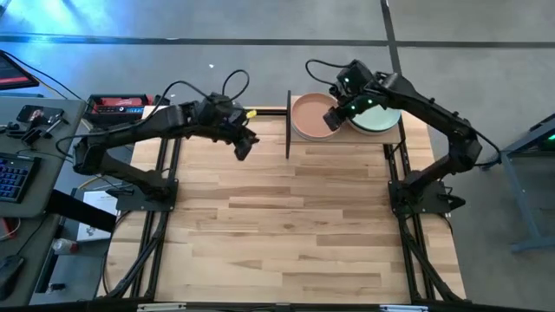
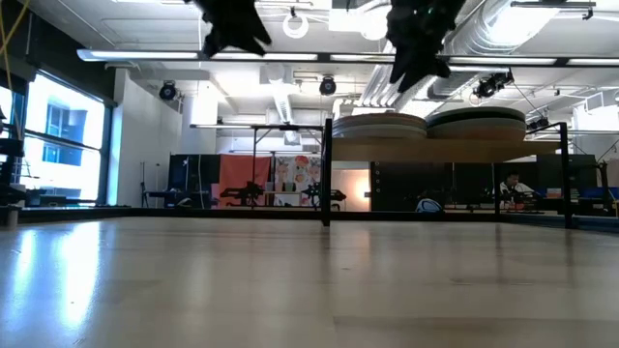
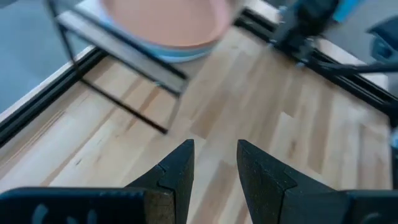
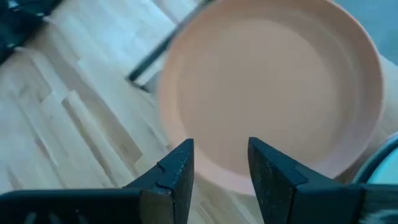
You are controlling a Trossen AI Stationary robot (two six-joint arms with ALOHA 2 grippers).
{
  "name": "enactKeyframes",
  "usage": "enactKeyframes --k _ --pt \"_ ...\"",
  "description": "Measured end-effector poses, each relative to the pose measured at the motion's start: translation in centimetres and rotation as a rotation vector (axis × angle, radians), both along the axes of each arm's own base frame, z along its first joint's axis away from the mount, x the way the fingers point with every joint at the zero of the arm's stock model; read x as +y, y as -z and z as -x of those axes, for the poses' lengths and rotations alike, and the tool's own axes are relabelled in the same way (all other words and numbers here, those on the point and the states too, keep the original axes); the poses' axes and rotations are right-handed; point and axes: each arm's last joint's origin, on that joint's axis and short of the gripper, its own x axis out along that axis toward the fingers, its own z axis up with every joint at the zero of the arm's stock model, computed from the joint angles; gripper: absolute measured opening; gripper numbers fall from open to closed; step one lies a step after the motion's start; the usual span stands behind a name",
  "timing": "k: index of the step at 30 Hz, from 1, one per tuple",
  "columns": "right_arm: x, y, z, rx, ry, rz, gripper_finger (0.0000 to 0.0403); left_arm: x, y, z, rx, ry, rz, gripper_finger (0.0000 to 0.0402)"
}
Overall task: Place and stack plates onto a shelf
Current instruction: Return to Home Position
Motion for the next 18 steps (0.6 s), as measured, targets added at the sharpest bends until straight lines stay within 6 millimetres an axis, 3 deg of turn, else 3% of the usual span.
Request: enactKeyframes --k 12,18 --pt "7.2 -2.5 -1.6 -0.123 -0.262 0.061 0.0129 -7.7 -2.2 1.2 -0.087 0.312 -0.059 0.011" --pt "10.4 -3.0 -2.1 -0.179 -0.291 -0.081 0.0129 -9.5 -3.4 2.8 -0.138 0.374 -0.092 0.011"
